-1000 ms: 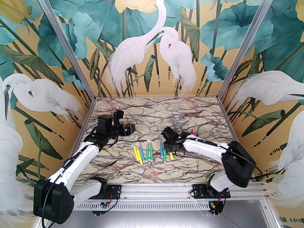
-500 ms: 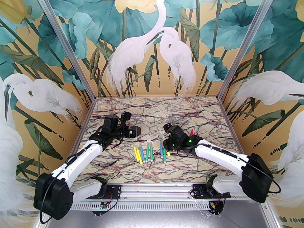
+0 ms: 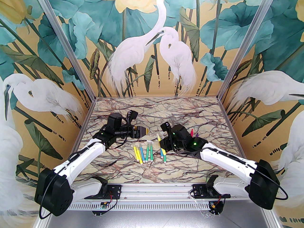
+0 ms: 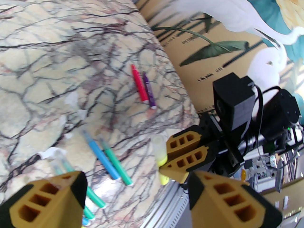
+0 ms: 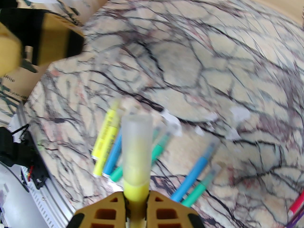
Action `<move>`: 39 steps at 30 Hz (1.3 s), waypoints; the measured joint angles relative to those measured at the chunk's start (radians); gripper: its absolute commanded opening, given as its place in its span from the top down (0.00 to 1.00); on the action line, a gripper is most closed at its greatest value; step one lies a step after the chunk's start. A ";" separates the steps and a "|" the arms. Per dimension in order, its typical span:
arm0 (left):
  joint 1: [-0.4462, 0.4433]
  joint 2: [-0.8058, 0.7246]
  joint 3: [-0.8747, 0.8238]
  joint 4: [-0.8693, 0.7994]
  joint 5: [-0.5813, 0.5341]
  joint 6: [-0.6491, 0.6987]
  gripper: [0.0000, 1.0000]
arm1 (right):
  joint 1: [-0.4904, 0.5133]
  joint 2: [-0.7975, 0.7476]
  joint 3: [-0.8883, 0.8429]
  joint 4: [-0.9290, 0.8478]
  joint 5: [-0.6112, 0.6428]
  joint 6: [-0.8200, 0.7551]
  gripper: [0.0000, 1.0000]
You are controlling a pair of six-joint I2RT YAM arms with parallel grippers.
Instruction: Open the pen caps
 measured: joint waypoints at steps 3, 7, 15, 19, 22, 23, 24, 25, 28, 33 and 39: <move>-0.012 0.003 0.000 0.033 0.032 -0.012 0.25 | 0.003 -0.005 0.000 0.013 -0.021 -0.006 0.89; -0.031 0.012 0.000 0.086 0.067 -0.031 0.26 | 0.010 -0.011 0.000 0.031 -0.045 -0.017 0.90; -0.060 0.038 0.000 0.144 0.105 -0.054 0.28 | 0.014 -0.034 0.000 0.051 -0.085 -0.026 0.90; -0.076 0.045 0.000 0.174 0.123 -0.060 0.29 | 0.016 -0.057 0.000 0.057 -0.097 -0.027 0.89; -0.085 0.049 0.000 0.188 0.134 -0.061 0.30 | 0.016 -0.072 0.000 0.063 -0.105 -0.031 0.89; -0.089 0.051 0.000 0.190 0.137 -0.061 0.31 | 0.016 -0.076 0.000 0.065 -0.107 -0.034 0.89; -0.091 0.053 0.000 0.195 0.141 -0.061 0.31 | 0.016 -0.078 0.000 0.066 -0.107 -0.035 0.90; -0.094 0.056 0.000 0.201 0.144 -0.061 0.32 | 0.016 -0.078 0.000 0.068 -0.107 -0.037 0.90; -0.103 0.074 0.001 0.218 0.147 -0.069 0.37 | 0.016 -0.078 0.000 0.070 -0.107 -0.042 0.90; -0.119 0.105 0.012 0.228 0.156 -0.079 0.44 | 0.016 -0.078 0.000 0.070 -0.107 -0.045 0.90; -0.139 0.118 0.032 0.235 0.166 -0.080 0.58 | 0.016 -0.086 0.000 0.071 -0.107 -0.046 0.90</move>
